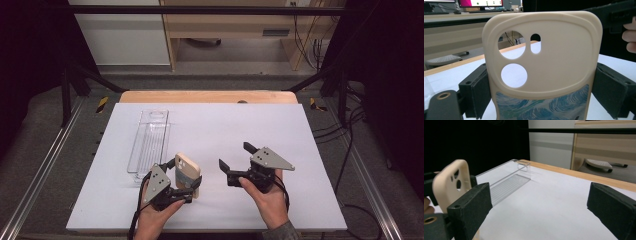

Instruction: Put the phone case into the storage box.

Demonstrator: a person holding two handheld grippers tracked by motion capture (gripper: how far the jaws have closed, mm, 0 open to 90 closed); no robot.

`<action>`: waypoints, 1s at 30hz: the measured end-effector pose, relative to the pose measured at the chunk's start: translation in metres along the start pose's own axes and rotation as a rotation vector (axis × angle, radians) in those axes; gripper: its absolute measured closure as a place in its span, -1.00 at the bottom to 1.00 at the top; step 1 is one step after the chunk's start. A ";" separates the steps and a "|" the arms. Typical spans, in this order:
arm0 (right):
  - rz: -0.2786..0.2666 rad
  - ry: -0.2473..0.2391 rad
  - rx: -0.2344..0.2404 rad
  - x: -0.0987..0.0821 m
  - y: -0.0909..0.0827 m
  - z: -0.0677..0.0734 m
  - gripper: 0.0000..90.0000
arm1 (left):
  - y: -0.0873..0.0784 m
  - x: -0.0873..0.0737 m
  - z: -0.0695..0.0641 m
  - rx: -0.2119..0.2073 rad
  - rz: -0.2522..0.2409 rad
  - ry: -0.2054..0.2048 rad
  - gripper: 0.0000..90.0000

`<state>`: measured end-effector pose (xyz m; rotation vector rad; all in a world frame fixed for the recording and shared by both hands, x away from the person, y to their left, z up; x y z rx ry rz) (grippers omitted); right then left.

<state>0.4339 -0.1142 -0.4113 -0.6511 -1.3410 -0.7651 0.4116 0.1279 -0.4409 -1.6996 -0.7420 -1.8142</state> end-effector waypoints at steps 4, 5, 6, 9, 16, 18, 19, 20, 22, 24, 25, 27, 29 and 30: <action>0.003 0.003 -0.026 -0.008 -0.006 -0.010 -0.89 | 0.000 0.000 0.001 0.004 0.001 -0.004 -0.75; 0.004 0.001 -0.035 -0.011 -0.008 -0.014 -0.89 | 0.000 0.000 0.001 0.004 0.001 -0.004 -0.75; 0.008 -0.001 -0.042 -0.013 -0.009 -0.016 -0.88 | 0.000 0.000 0.001 0.005 0.001 -0.006 -0.75; 0.015 -0.009 -0.067 -0.019 -0.016 -0.026 -0.87 | 0.000 0.000 0.001 0.003 0.001 -0.004 -0.76; 0.018 -0.022 -0.124 -0.031 -0.034 -0.046 -0.84 | 0.000 0.006 0.004 0.010 -0.006 -0.009 -0.75; 0.009 -0.017 -0.136 -0.033 -0.039 -0.052 -0.84 | 0.000 0.007 0.005 0.015 -0.008 -0.014 -0.75; 0.003 -0.021 -0.142 -0.033 -0.041 -0.054 -0.84 | 0.000 0.008 0.005 0.015 -0.009 -0.014 -0.75; -0.001 -0.027 -0.148 -0.034 -0.043 -0.057 -0.84 | 0.001 0.009 0.006 0.016 -0.008 -0.012 -0.75; -0.004 -0.032 -0.157 -0.036 -0.047 -0.061 -0.84 | 0.004 0.011 0.006 0.018 -0.008 -0.007 -0.75; -0.008 -0.030 -0.173 -0.039 -0.050 -0.065 -0.85 | 0.007 0.013 0.006 0.018 -0.008 -0.009 -0.75; -0.010 -0.021 -0.179 -0.040 -0.051 -0.067 -0.85 | 0.009 0.015 0.006 0.016 -0.012 -0.010 -0.75; -0.017 -0.022 -0.194 -0.044 -0.055 -0.070 -0.86 | 0.012 0.019 0.005 0.017 -0.022 -0.016 -0.75; -0.016 -0.013 -0.202 -0.048 -0.056 -0.072 -0.86 | 0.016 0.023 0.006 0.021 -0.026 -0.021 -0.76; -0.014 -0.012 -0.203 -0.049 -0.057 -0.073 -0.86 | 0.019 0.026 0.006 0.024 -0.026 -0.021 -0.76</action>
Point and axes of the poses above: each handheld gripper's, and its own axes: y roughly forward along the jaws, x roughly out of its top, z roughly to its left, the point moved 3 cm from there along y, roughly forward along the jaws, and after that the axes turned 12 degrees about -z, right-handed, at the moved point
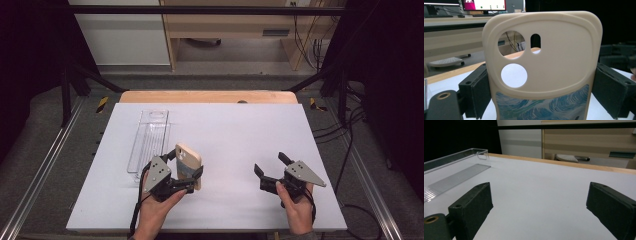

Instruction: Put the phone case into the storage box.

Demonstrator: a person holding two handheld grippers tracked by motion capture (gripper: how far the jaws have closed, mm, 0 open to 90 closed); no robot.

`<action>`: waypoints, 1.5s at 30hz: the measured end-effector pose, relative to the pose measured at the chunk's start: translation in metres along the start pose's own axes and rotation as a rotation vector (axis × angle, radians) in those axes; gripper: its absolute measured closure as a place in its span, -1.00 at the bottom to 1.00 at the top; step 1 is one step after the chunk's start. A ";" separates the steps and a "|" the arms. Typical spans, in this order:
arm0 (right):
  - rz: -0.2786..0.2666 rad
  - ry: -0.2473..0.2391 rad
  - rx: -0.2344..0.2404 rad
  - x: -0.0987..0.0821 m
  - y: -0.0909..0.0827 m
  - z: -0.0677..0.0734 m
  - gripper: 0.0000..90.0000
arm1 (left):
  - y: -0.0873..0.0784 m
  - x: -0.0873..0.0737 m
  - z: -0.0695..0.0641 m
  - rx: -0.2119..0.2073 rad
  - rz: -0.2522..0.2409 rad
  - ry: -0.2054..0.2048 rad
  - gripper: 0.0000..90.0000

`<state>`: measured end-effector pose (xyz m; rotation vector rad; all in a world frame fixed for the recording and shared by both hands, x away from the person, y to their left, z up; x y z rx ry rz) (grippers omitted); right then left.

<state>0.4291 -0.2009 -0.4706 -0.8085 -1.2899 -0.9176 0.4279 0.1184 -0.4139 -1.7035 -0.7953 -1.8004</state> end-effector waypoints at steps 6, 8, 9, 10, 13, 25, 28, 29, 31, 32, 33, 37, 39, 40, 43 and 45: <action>0.013 -0.008 -0.001 -0.007 -0.005 -0.005 -0.86 | 0.015 0.018 0.006 0.020 0.007 0.027 -0.76; 0.016 -0.017 -0.001 -0.008 -0.006 -0.006 -0.85 | 0.016 0.023 0.010 0.031 0.010 0.037 -0.76; 0.017 -0.019 -0.001 -0.008 -0.006 -0.005 -0.85 | 0.018 0.026 0.013 0.040 0.013 0.041 -0.76; 0.016 -0.029 0.002 -0.008 -0.006 -0.005 -0.85 | 0.019 0.029 0.015 0.045 0.013 0.041 -0.76; 0.018 -0.030 0.010 -0.009 -0.006 -0.004 -0.85 | 0.021 0.038 0.023 0.068 0.009 0.046 -0.76; 0.009 -0.017 0.010 -0.009 -0.009 -0.007 -0.86 | 0.024 0.059 0.066 0.216 0.008 0.045 -0.76; 0.010 -0.019 0.009 -0.010 -0.009 -0.008 -0.86 | 0.026 0.060 0.080 0.252 0.018 0.056 -0.76; 0.009 -0.020 0.008 -0.010 -0.009 -0.008 -0.86 | 0.026 0.061 0.084 0.262 0.021 0.058 -0.76; 0.009 -0.019 0.010 -0.010 -0.009 -0.008 -0.86 | 0.028 0.062 0.092 0.280 0.025 0.067 -0.76; 0.011 -0.020 0.010 -0.010 -0.009 -0.008 -0.86 | 0.029 0.063 0.099 0.292 0.026 0.065 -0.76; 0.013 -0.021 0.010 -0.010 -0.008 -0.008 -0.86 | 0.029 0.063 0.104 0.304 0.027 0.066 -0.76; 0.011 -0.019 0.011 -0.011 -0.008 -0.008 -0.86 | 0.033 0.065 0.123 0.345 0.033 0.070 -0.76; 0.011 -0.020 0.012 -0.011 -0.008 -0.008 -0.86 | 0.036 0.067 0.131 0.361 0.035 0.081 -0.76; 0.012 -0.020 0.012 -0.011 -0.008 -0.007 -0.86 | 0.037 0.068 0.133 0.365 0.033 0.085 -0.76; 0.013 -0.024 0.015 -0.011 -0.007 -0.007 -0.86 | 0.042 0.069 0.141 0.378 0.036 0.099 -0.76; 0.013 -0.025 0.015 -0.011 -0.007 -0.007 -0.86 | 0.046 0.069 0.146 0.384 0.038 0.108 -0.76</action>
Point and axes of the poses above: each handheld gripper's, and its own axes: y roughly forward along the jaws, x roughly out of its top, z roughly to its left, the point moved 3 cm from there along y, roughly forward along the jaws, and after that the axes turned 12 degrees about -z, right-handed, at the moved point
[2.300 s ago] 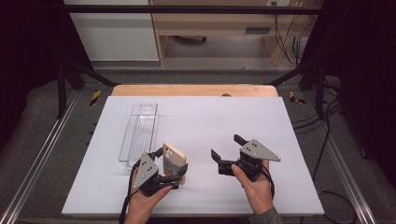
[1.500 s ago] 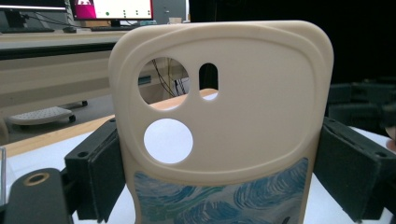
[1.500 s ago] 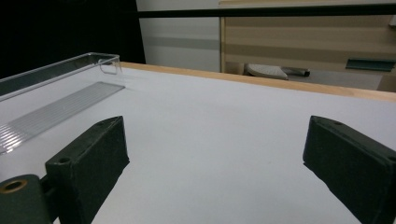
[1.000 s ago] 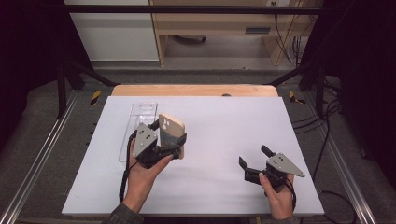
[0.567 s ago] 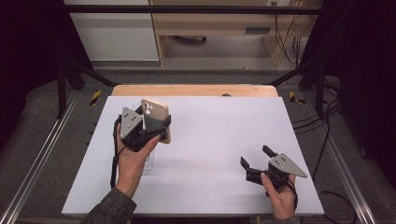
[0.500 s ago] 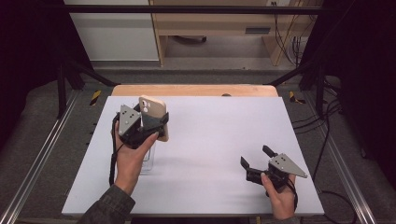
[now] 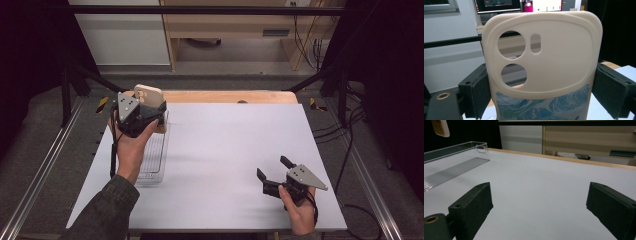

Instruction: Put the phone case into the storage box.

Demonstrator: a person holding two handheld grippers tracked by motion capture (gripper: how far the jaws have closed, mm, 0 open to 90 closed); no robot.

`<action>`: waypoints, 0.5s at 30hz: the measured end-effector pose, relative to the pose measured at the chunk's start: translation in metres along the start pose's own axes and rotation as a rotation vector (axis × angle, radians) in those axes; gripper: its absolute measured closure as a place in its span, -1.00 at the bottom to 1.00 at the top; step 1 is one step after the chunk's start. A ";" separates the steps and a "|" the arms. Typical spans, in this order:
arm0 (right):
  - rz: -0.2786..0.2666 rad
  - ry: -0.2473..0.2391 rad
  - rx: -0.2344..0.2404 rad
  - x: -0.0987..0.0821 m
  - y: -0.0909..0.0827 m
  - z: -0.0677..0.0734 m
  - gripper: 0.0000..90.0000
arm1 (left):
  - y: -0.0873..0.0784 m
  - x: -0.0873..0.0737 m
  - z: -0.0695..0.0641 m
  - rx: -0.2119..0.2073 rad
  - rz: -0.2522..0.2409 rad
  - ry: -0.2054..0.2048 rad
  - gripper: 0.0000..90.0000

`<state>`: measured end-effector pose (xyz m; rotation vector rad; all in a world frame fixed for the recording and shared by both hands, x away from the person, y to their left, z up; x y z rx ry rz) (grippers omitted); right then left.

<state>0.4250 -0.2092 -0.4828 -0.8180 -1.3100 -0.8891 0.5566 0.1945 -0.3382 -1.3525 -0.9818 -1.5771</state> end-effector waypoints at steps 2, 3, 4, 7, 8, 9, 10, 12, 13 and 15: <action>0.000 0.004 -0.001 0.000 0.000 0.000 -0.86 | 0.005 -0.001 0.003 0.009 0.001 0.000 -0.76; 0.001 0.003 -0.001 0.000 0.000 0.000 -0.86 | 0.006 -0.001 0.004 0.012 0.003 0.000 -0.76; 0.001 0.003 0.000 0.000 0.000 0.000 -0.86 | 0.009 -0.002 0.005 0.015 0.002 -0.003 -0.76; -0.001 0.002 0.003 -0.001 0.001 0.001 -0.86 | 0.014 -0.005 0.008 0.020 0.004 -0.006 -0.76; -0.001 0.003 0.005 -0.001 0.001 0.001 -0.86 | 0.016 -0.006 0.009 0.021 0.004 -0.009 -0.76; -0.001 0.002 0.005 -0.001 0.001 0.001 -0.86 | 0.017 -0.007 0.010 0.024 0.004 -0.015 -0.76; -0.001 0.002 0.005 -0.001 0.001 0.002 -0.86 | 0.019 -0.009 0.011 0.026 0.004 -0.019 -0.76; -0.002 0.003 0.007 -0.001 0.001 0.002 -0.85 | 0.021 -0.012 0.014 0.033 0.008 -0.031 -0.76; -0.002 0.003 0.007 -0.001 0.001 0.002 -0.85 | 0.022 -0.013 0.015 0.036 0.008 -0.035 -0.76; -0.002 0.004 0.006 -0.001 0.001 0.002 -0.85 | 0.024 -0.015 0.018 0.039 0.013 -0.044 -0.76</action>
Point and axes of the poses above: each handheld gripper's, and its own axes: y roughly forward along the jaws, x roughly out of its top, z roughly to its left, the point moved 3 cm from there along y, roughly forward along the jaws, and after that the axes turned 12 degrees about -z, right-handed, at the moved point
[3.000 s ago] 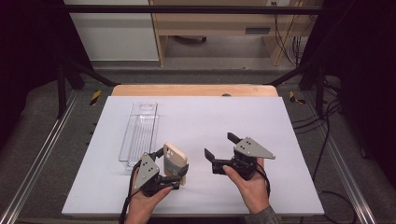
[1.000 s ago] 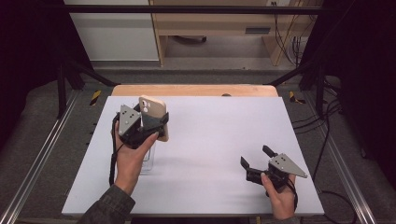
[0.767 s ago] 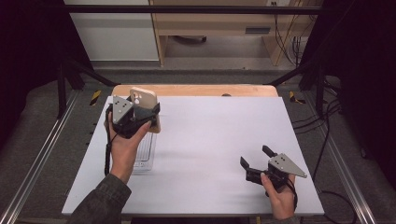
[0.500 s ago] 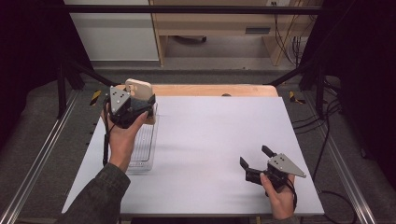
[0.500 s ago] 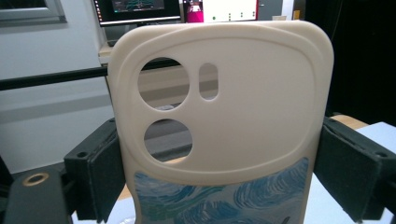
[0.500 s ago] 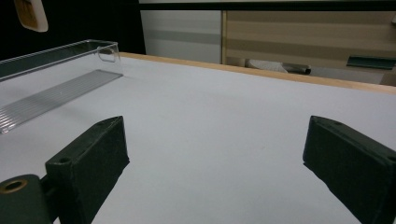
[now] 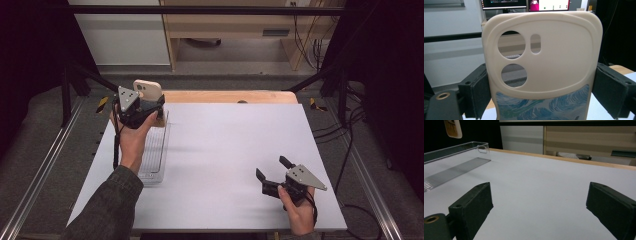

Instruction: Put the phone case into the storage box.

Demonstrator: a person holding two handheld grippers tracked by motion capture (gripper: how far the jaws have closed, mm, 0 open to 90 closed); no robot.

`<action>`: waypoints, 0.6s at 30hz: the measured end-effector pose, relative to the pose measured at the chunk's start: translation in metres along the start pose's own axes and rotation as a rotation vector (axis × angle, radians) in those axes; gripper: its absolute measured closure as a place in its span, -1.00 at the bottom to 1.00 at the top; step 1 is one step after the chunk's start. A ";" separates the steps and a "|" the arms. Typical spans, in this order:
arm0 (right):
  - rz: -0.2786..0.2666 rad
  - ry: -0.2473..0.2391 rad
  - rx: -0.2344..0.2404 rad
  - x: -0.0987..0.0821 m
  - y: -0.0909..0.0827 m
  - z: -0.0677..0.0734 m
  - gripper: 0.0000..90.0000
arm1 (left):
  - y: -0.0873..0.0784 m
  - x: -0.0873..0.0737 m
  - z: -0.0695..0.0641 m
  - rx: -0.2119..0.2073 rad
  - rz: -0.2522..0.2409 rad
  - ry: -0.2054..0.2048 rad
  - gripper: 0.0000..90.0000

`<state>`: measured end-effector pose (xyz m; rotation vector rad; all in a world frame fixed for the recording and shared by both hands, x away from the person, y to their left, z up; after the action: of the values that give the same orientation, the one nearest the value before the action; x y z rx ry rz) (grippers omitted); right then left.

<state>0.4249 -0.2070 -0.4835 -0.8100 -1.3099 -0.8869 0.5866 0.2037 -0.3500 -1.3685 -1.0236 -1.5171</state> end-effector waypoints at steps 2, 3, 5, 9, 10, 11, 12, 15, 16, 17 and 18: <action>0.002 -0.003 0.002 0.000 0.000 0.000 -0.85 | 0.001 -0.002 0.001 0.002 0.003 0.000 -0.76; 0.001 -0.003 0.003 0.000 0.000 0.001 -0.85 | 0.002 -0.003 0.002 0.002 0.003 0.001 -0.76; 0.002 -0.003 0.004 0.000 0.001 0.001 -0.85 | 0.003 -0.004 0.003 0.004 0.006 0.003 -0.76; -0.002 0.002 0.001 0.000 0.000 0.000 -0.85 | 0.005 -0.007 0.006 0.009 0.012 0.004 -0.76; -0.002 0.002 0.000 0.000 0.000 0.000 -0.85 | 0.005 -0.007 0.007 0.012 0.011 0.001 -0.76; -0.003 0.001 0.000 0.000 0.000 0.000 -0.85 | 0.005 -0.007 0.008 0.015 0.011 -0.002 -0.76; -0.003 0.001 0.000 0.000 0.000 0.000 -0.85 | 0.005 -0.008 0.009 0.017 0.013 -0.002 -0.76; -0.002 0.000 0.003 0.000 0.000 0.001 -0.85 | 0.006 -0.009 0.011 0.023 0.016 -0.006 -0.76; -0.002 -0.001 0.003 0.000 0.001 0.001 -0.85 | 0.007 -0.010 0.012 0.025 0.017 -0.006 -0.76; -0.002 -0.002 0.003 0.000 0.001 0.001 -0.85 | 0.007 -0.010 0.012 0.026 0.018 -0.006 -0.76; -0.002 -0.002 0.003 0.000 0.000 0.001 -0.85 | 0.008 -0.011 0.012 0.027 0.018 -0.006 -0.76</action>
<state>0.4250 -0.2061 -0.4834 -0.8078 -1.3135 -0.8855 0.5982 0.2132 -0.3595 -1.3607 -1.0285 -1.4819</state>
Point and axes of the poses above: each handheld gripper's, and its own axes: y roughly forward along the jaws, x roughly out of its top, z roughly to its left, the point moved 3 cm from there along y, roughly forward along the jaws, and after that the axes turned 12 degrees about -z, right-handed, at the moved point
